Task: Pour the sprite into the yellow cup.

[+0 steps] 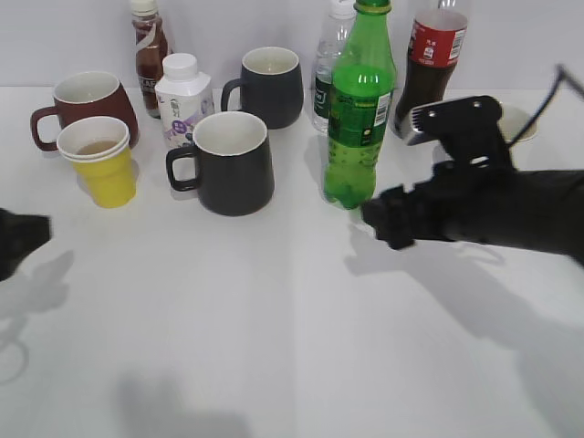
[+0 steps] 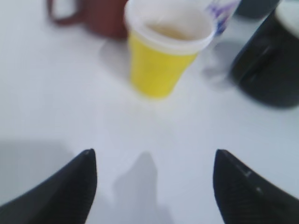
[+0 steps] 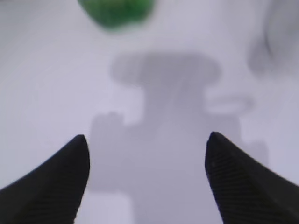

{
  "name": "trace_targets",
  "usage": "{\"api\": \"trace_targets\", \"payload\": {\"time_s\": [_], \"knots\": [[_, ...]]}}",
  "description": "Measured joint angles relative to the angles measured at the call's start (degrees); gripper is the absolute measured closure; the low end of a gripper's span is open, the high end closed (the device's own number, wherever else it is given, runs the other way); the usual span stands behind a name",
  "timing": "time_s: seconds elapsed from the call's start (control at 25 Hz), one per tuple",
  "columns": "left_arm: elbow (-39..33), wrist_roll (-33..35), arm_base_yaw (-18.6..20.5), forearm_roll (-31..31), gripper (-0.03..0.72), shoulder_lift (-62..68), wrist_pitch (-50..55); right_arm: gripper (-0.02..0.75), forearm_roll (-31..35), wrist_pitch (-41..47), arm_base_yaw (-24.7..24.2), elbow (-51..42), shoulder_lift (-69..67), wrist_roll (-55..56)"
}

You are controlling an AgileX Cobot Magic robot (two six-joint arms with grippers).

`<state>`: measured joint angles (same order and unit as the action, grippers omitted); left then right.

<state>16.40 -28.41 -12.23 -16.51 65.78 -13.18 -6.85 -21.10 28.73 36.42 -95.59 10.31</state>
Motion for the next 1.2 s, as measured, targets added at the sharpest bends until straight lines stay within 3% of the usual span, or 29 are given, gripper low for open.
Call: {"api": "trace_targets", "payload": {"time_s": [0.28,0.4,0.56,0.84,1.2], "knots": [[10.88,0.22,-3.00,7.65,0.099,-16.18,45.61,0.162,0.31,31.87,0.00,-0.02,14.37,0.38],[16.05,7.59,-4.11,9.29,0.101,-23.34,64.36,0.163,0.31,48.25,0.00,-0.02,21.13,0.24],[17.40,17.93,-4.18,10.72,0.109,-30.92,80.10,0.163,1.13,65.27,0.00,-0.02,31.32,-2.61],[17.62,30.61,-4.68,17.93,0.109,-48.58,82.82,0.163,7.90,79.02,0.00,-3.00,55.54,-7.38],[14.02,32.24,-4.72,17.69,0.140,-61.36,75.87,0.164,8.99,80.76,0.00,-7.48,83.83,-8.31]]}}
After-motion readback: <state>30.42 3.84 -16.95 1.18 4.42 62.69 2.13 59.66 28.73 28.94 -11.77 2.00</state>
